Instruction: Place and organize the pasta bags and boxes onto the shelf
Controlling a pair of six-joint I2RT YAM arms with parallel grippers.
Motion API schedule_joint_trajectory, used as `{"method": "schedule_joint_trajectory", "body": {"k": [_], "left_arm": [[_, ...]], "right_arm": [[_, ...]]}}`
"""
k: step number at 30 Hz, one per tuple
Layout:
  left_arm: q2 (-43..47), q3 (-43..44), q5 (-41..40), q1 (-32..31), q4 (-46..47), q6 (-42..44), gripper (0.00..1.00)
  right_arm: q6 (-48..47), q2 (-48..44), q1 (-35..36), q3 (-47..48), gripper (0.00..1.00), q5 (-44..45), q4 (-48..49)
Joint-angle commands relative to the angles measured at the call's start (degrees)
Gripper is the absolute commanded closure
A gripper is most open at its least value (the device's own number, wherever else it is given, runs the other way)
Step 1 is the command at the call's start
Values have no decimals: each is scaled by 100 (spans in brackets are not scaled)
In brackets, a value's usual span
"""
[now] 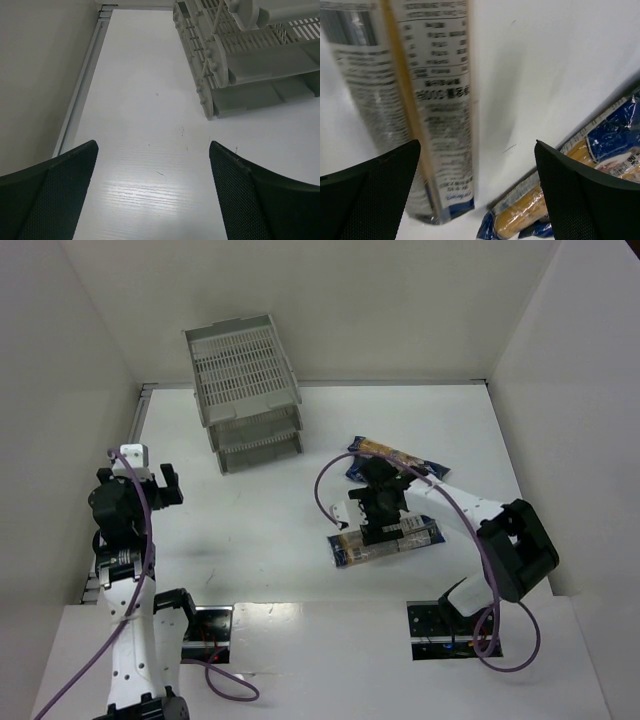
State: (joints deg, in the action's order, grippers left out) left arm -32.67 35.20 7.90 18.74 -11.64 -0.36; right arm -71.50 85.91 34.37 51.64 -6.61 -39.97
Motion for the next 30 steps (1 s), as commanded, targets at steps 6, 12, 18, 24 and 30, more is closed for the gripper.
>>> {"method": "schedule_joint_trajectory", "body": {"k": [6,12,18,24,30], "left_arm": [[-21,48,414,51,109,-69,1],[-21,48,467,51,56,-69,1],[-21,48,467,51,4,-69,1],[-21,48,467,51,56,-69,1],[32,-4,414,51,118,-69,1]], "right_arm": [[110,-532,684,14,0,-332,-1814],[645,363,685,-119,0,-200,-1146],[1155,1164,685,118,0,-278,-618],[1779,1631,685,557,30,-341,-250],[3342,2121,975,1523,99,-428,384]]}}
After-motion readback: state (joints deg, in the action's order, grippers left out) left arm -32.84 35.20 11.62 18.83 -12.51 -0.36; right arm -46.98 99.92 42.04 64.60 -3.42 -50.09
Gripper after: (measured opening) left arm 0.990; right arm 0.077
